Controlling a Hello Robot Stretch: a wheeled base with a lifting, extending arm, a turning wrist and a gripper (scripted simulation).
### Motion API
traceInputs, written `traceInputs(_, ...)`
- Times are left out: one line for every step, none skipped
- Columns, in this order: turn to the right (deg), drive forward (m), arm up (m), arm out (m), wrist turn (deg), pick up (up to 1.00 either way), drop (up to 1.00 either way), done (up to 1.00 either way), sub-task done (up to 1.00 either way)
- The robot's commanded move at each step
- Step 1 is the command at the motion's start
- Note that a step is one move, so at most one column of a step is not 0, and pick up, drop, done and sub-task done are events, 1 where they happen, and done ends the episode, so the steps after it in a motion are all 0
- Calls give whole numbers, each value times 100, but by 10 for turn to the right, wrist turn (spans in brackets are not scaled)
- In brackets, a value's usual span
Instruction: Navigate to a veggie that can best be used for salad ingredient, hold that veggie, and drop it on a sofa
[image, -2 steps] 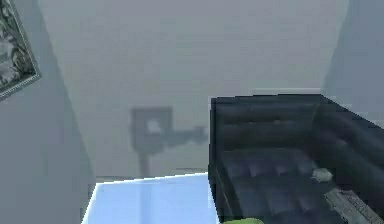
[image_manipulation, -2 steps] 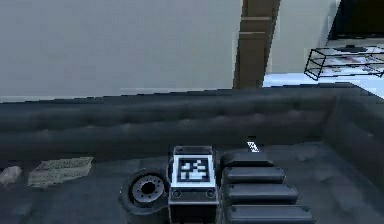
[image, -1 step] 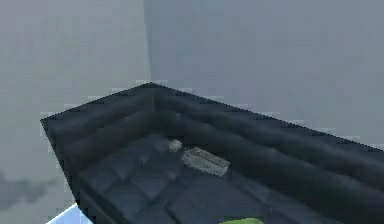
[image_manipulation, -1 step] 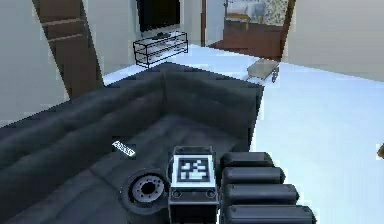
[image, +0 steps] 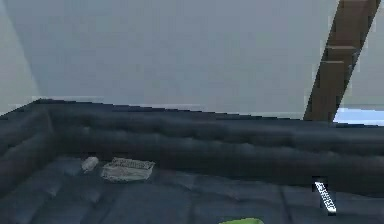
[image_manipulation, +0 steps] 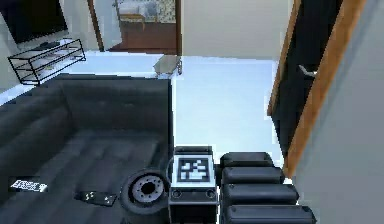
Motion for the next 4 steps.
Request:
traceInputs(-450,0,0,0,0,0,0,0,0)
traceInputs(-150,0,0,0,0,0,0,0,0)
traceInputs(0,0,0,36,0,0,0,0,0)
traceInputs(0,0,0,0,450,0,0,0,0)
